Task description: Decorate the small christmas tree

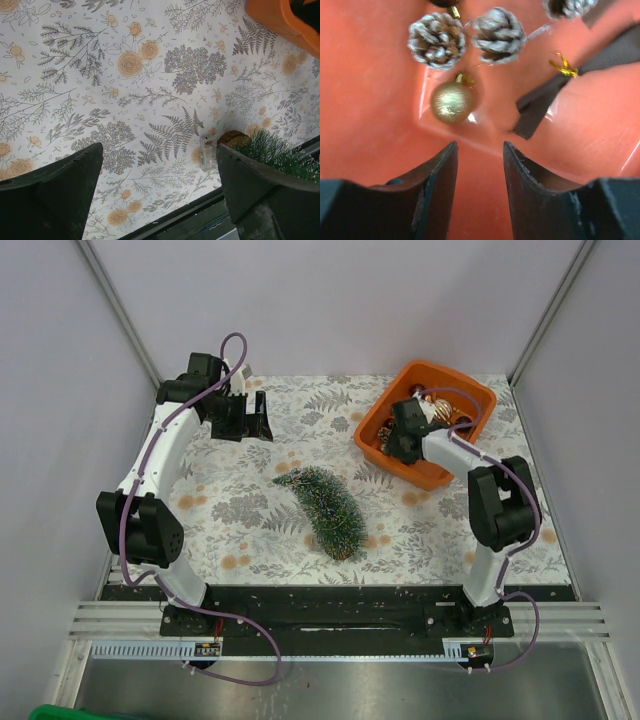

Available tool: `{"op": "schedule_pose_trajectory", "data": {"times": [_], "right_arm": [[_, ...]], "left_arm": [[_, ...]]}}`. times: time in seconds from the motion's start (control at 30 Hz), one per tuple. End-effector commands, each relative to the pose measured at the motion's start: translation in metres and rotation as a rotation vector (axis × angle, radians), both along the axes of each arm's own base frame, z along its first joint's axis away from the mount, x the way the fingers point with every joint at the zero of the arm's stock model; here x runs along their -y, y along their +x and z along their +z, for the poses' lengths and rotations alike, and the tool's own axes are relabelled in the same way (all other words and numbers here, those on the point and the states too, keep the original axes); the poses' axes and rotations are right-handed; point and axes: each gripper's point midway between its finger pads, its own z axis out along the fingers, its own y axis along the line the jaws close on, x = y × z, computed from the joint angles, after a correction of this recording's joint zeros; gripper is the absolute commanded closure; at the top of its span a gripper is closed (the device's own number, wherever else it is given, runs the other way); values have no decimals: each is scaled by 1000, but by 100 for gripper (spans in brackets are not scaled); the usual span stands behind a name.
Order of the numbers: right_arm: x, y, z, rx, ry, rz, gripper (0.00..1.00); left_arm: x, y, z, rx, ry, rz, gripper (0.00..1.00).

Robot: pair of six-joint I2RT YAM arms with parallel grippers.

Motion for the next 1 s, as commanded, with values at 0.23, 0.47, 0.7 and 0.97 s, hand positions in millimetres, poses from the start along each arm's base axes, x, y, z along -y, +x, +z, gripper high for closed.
{"op": "schedule_pose_trajectory", "data": {"times": [0.23, 0.47, 0.7, 0.97], "right_arm": [[41, -164, -2, -56, 88, -203, 57], [92, -211, 43, 60, 47, -379, 59], [79, -161, 53, 57, -26, -360, 53], [50, -106, 42, -60, 34, -323, 52]], "left_arm": [[-1, 4, 15, 58, -12, -6, 1], [5, 1, 17, 50, -41, -11, 1], [10, -1, 22, 60, -50, -21, 1], [4, -4, 22, 81, -16, -30, 1]]}}
